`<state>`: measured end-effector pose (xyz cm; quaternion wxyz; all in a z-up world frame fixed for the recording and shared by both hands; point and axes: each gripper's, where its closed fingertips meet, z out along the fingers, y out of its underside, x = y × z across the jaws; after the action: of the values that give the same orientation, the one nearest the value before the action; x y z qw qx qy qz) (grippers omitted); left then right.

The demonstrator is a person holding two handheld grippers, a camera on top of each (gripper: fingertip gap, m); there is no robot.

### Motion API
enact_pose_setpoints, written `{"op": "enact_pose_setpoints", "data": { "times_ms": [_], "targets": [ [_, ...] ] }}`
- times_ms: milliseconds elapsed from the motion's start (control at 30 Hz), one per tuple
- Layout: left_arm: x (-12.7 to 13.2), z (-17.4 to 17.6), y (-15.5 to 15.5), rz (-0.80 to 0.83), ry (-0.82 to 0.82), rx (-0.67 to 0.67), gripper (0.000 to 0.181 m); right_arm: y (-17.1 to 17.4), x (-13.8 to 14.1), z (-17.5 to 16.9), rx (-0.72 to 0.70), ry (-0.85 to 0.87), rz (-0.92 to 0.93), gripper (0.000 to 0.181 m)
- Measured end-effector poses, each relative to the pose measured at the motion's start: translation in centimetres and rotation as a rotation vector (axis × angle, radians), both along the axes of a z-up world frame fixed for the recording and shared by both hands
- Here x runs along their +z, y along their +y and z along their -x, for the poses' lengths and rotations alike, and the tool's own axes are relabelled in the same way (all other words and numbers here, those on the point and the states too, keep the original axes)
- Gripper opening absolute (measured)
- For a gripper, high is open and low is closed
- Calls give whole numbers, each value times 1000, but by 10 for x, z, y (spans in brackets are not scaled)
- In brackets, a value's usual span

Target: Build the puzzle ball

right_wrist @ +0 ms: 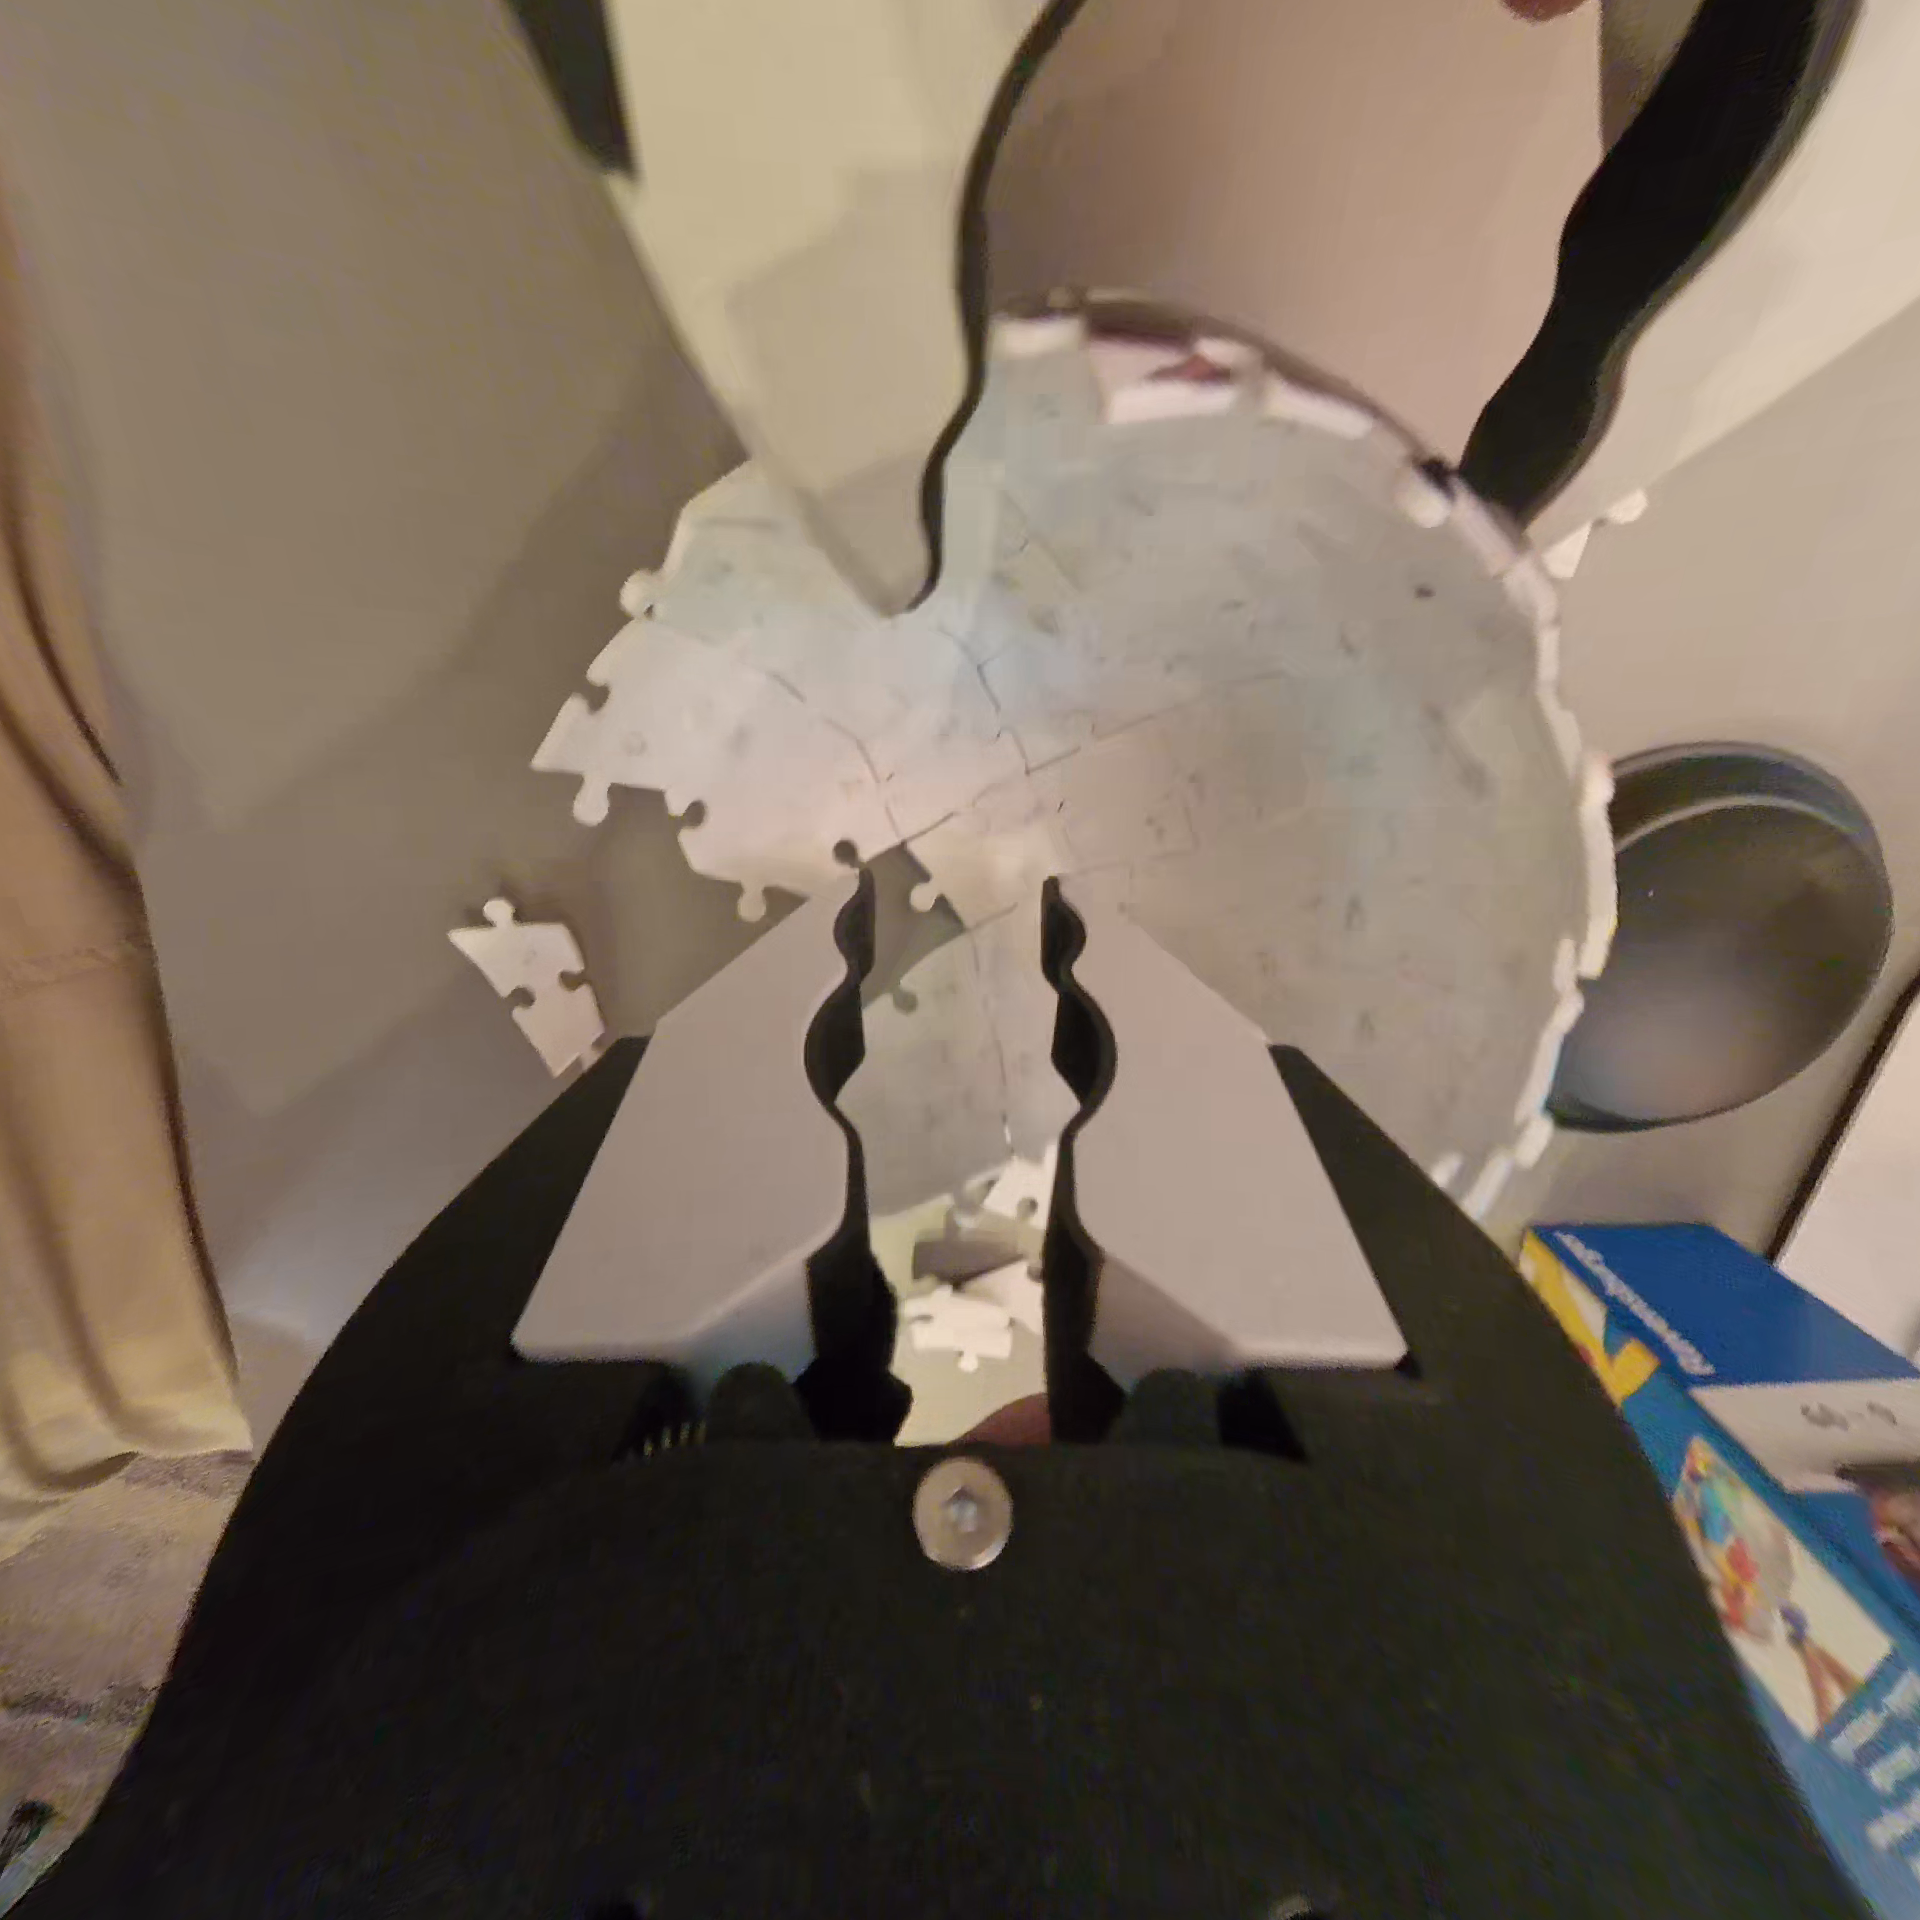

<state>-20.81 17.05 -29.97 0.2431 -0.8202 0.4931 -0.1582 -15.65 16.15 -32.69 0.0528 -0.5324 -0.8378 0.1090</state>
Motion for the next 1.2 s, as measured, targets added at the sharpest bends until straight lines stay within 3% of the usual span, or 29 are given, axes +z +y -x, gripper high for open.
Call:
{"op": "enact_pose_setpoints", "data": {
  "times_ms": [233,400,500,667,867,1200],
  "targets": [
    [-2,-2,-3,0,14,7,67,-6,36,-31,-13,72,71,33],
    [-1,-6,-6,-9,10,17,67,27,58,-65,-149,133,35,35],
    [1,-9,-7,-15,9,18,66,48,51,-93,-234,107,9,39],
    [2,-12,-9,-24,-1,41,66,65,11,-126,-288,27,-48,40],
    [5,-16,-14,-39,0,67,67,67,-13,-126,-307,60,-14,40],
    [4,-21,-15,-44,11,92,67,71,2,-91,-315,207,55,32]
  ]
}}
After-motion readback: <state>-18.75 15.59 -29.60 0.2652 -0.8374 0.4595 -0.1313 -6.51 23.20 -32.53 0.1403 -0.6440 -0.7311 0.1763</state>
